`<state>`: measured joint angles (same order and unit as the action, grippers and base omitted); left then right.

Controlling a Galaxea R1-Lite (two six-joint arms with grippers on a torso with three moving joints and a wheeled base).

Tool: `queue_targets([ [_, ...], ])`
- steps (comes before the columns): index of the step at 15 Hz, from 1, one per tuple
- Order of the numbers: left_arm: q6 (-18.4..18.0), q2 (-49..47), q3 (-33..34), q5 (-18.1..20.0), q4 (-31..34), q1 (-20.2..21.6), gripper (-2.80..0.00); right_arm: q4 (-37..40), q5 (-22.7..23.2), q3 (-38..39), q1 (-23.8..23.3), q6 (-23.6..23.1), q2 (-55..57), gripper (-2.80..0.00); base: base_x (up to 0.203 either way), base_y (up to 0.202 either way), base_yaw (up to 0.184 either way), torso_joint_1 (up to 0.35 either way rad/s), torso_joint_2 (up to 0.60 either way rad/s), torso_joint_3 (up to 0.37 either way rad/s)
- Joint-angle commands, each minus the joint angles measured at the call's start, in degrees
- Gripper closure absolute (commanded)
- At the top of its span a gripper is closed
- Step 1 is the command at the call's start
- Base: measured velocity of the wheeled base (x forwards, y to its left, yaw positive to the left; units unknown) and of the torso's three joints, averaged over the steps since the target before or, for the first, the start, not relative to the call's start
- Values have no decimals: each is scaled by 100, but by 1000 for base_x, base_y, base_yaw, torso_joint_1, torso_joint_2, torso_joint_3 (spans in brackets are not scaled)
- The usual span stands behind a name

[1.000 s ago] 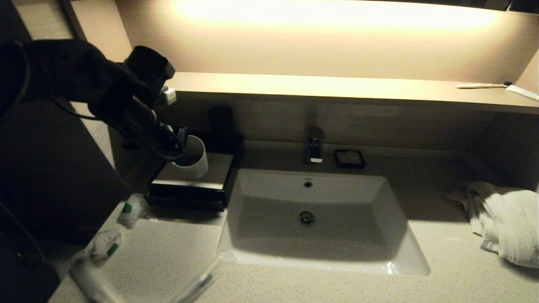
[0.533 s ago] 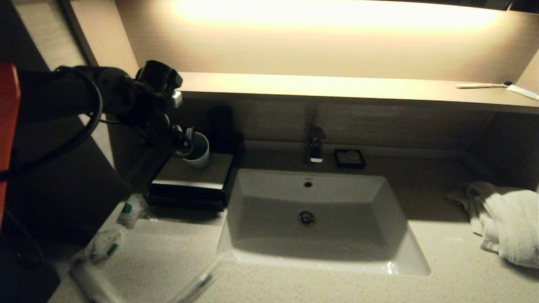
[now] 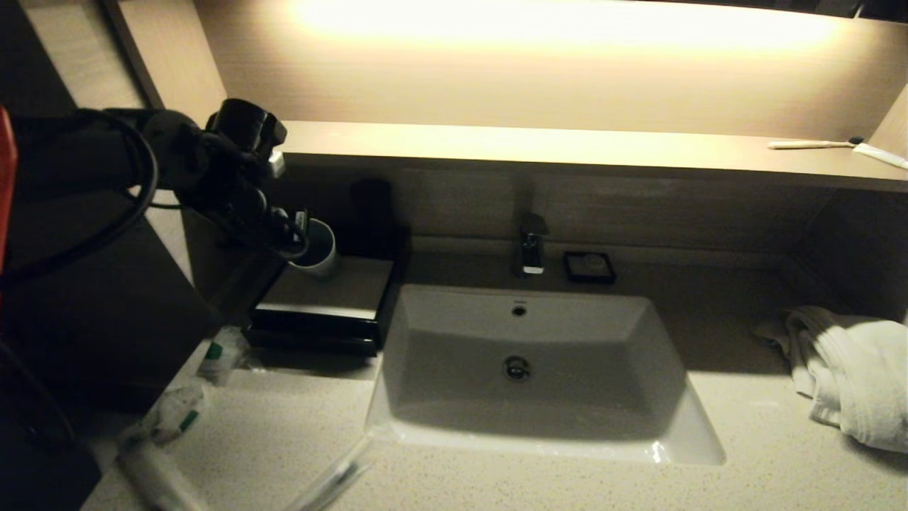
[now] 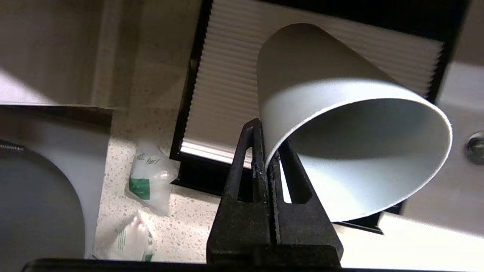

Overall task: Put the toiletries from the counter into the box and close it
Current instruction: Place the cup on the table

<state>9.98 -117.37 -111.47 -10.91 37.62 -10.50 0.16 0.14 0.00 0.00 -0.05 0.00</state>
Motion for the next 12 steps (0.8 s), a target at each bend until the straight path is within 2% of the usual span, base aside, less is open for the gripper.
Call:
queue_targets([
  [1, 42, 245, -1, -1, 79, 1, 0, 2, 3, 0, 0, -4, 0, 0, 0, 0, 0, 0, 0, 0],
  [4, 140, 608, 2, 53, 433, -5, 0, 2, 3, 0, 0, -4, 0, 0, 0, 0, 0, 0, 0, 0],
  [7, 116, 917, 3, 116, 1588, -11, 0, 2, 3, 0, 0, -4, 0, 0, 0, 0, 0, 0, 0, 0],
  [10, 108, 990, 44, 670, 2817, -14, 0, 2, 3, 0, 0, -4, 0, 0, 0, 0, 0, 0, 0, 0],
  [11, 103, 936, 85, 732, 3168, -14, 0, 2, 3, 0, 0, -4, 0, 0, 0, 0, 0, 0, 0, 0],
  [12, 114, 900, 258, 757, 3252, -14, 0, 2, 3, 0, 0, -4, 0, 0, 0, 0, 0, 0, 0, 0],
])
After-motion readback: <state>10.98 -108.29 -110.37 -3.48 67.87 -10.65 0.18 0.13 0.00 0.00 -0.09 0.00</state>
